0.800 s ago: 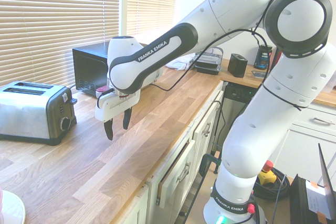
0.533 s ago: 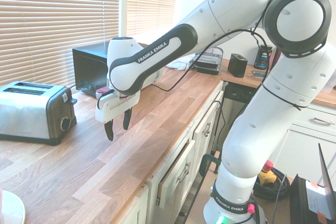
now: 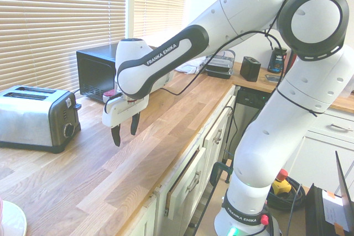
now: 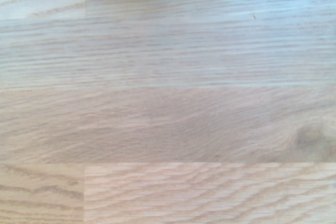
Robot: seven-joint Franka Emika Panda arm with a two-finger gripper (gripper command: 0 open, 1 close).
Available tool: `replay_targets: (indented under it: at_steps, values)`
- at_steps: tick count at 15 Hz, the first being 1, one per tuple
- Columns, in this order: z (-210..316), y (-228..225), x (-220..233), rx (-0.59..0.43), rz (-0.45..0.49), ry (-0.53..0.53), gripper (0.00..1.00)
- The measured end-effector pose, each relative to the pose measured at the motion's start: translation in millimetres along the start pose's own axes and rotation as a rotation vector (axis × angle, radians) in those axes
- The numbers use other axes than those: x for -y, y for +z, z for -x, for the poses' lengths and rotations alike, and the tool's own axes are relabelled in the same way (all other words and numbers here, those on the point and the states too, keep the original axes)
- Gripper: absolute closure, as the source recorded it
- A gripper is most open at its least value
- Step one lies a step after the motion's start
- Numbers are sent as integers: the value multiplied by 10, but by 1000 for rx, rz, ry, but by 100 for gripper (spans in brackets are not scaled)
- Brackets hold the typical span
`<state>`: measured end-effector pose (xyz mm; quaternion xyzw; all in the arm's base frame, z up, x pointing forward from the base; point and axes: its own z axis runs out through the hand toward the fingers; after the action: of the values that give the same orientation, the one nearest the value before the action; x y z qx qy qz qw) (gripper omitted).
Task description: Press the toaster
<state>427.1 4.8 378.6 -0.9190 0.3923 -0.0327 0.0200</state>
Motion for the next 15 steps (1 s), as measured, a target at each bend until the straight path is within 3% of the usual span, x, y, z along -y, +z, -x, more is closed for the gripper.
replay_targets:
  at_steps: [9,15]
  values:
    - [-420,-220,862,-99,-62,-113,0]
    - [-579,-787,1223,-188,-77,-125,0]
